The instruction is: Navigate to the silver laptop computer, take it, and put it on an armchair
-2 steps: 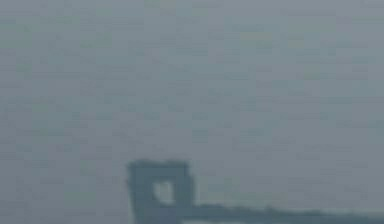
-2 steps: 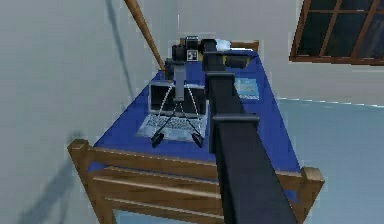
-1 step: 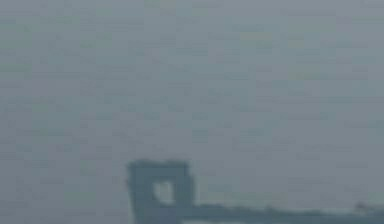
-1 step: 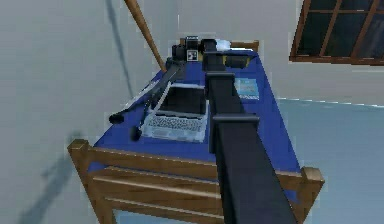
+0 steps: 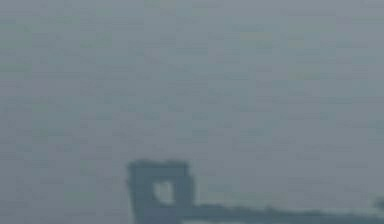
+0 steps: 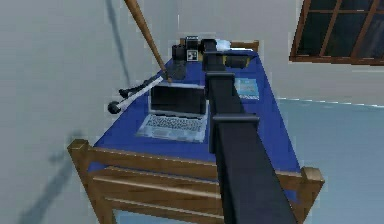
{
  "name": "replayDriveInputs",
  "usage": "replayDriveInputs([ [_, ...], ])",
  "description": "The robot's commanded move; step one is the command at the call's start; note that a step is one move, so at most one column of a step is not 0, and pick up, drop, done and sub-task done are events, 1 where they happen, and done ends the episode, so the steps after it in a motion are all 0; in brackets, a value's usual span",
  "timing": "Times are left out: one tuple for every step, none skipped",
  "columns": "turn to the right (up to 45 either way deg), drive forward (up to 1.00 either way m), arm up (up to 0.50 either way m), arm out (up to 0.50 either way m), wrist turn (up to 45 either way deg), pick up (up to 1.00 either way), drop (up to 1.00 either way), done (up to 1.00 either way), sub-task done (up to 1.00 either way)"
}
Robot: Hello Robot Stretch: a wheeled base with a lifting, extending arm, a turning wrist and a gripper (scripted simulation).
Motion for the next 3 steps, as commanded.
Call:
replayDriveInputs([
  [0.0,0.0,0.0,0.0,45.0,0.0,0.0,0.0,0.0],
  [0.0,0.0,0.0,0.0,45.0,0.0,0.0,0.0,0.0],
  [0.0,0.0,0.0,0.0,24.0,0.0,0.0,0.0,0.0],
])
